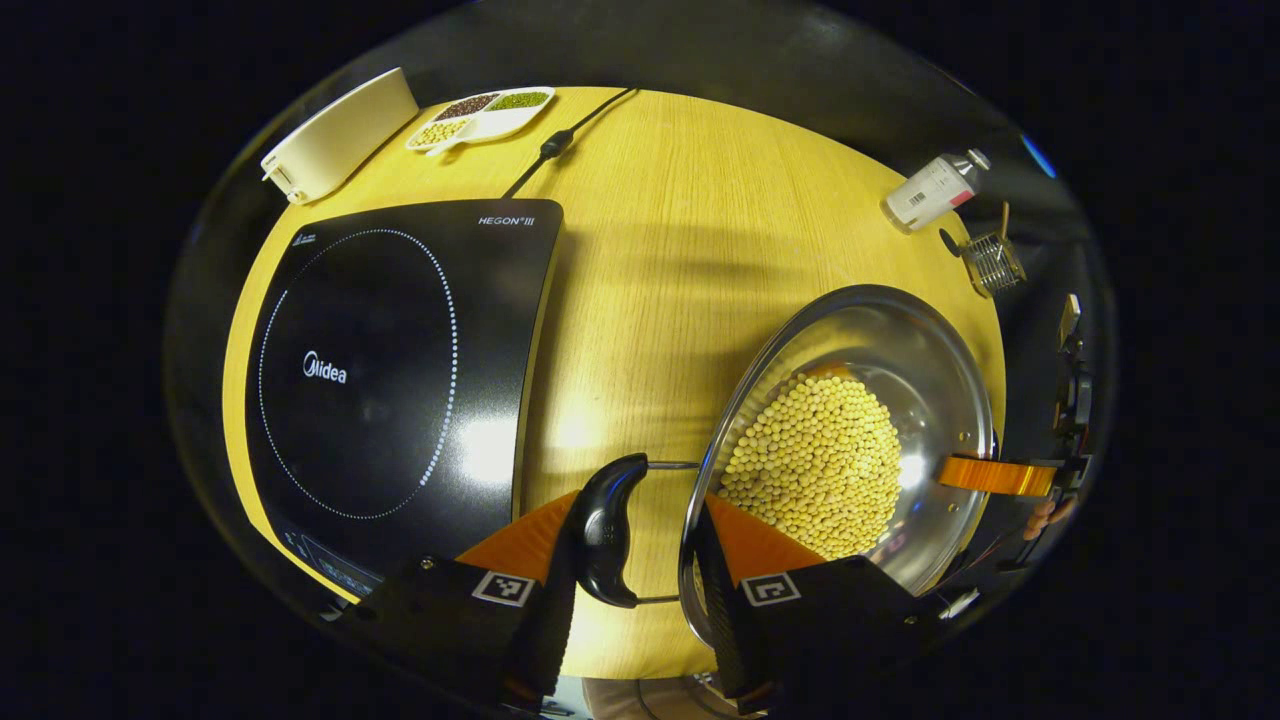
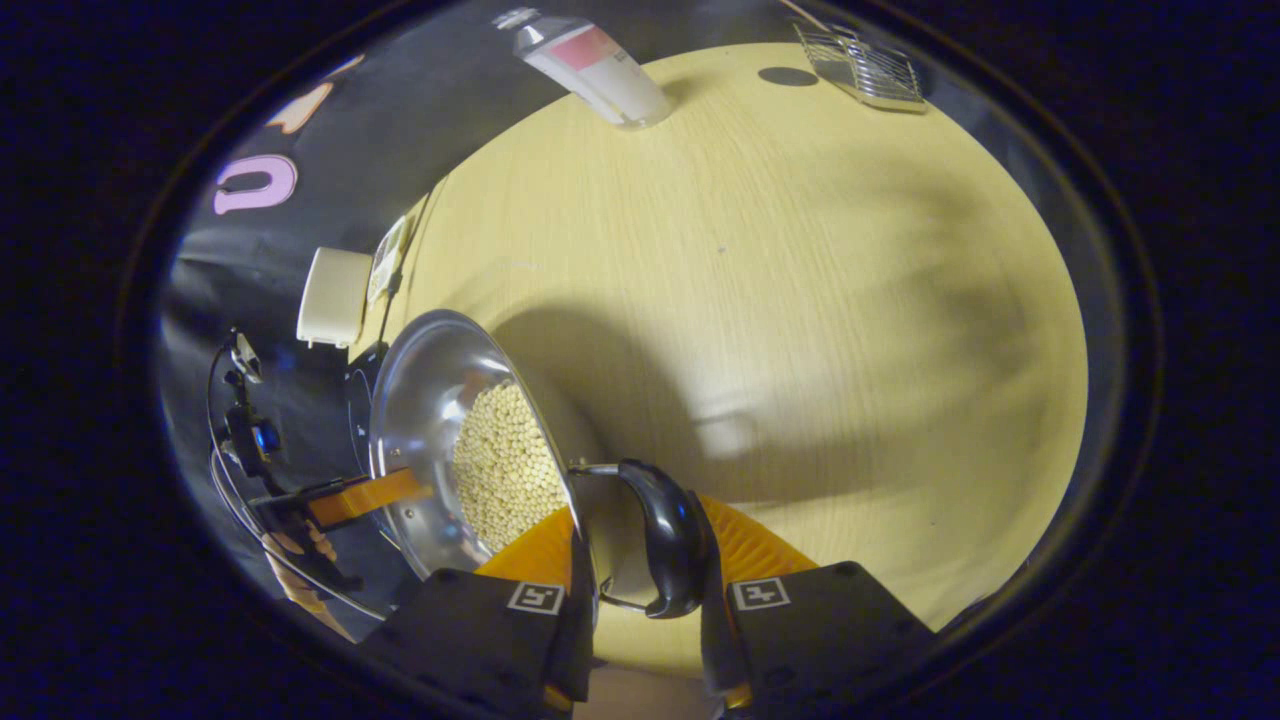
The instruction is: First push the handle of the pot to place it horizontally, then grasp the pot with both hands and set it on the induction cooktop.
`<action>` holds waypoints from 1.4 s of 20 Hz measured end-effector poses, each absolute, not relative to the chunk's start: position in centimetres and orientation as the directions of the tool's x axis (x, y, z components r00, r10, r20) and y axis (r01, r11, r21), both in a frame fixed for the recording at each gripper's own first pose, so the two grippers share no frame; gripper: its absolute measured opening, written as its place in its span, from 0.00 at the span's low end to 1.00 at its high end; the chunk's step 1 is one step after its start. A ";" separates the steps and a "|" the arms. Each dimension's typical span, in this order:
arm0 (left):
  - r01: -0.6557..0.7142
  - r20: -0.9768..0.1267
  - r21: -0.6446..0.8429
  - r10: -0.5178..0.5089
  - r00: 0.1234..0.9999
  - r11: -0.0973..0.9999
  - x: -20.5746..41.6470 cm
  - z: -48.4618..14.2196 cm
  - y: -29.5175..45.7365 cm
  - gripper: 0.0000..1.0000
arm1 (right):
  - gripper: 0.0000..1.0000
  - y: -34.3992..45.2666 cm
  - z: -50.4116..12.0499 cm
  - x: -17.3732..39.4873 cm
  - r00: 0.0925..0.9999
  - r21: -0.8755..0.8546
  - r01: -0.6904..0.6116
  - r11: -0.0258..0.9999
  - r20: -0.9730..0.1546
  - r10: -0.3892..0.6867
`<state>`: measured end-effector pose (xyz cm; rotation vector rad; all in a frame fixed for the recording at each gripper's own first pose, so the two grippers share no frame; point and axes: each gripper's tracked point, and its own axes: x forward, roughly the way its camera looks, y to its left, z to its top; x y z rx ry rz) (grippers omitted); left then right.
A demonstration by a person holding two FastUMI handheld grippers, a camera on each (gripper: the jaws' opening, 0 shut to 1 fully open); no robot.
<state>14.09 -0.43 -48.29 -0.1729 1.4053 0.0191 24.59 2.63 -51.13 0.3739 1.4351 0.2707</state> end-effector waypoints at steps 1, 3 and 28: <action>-0.118 -0.982 -0.111 -0.090 0.167 0.987 14.0 -48.2 -0.4 0.61 | 0.46 2.5 -50.8 24.4 0.123 0.408 0.039 0.912 -0.908 0.401; -0.114 -0.982 -0.111 -0.091 0.167 0.987 14.1 -48.1 -0.2 0.60 | 0.46 2.2 -50.2 24.0 0.131 0.406 0.030 0.914 -0.908 0.399; 0.238 -0.959 -0.162 -0.210 0.191 0.958 19.4 -48.1 0.9 0.60 | 0.46 3.6 -42.6 10.3 0.369 0.362 0.290 0.886 -0.896 0.246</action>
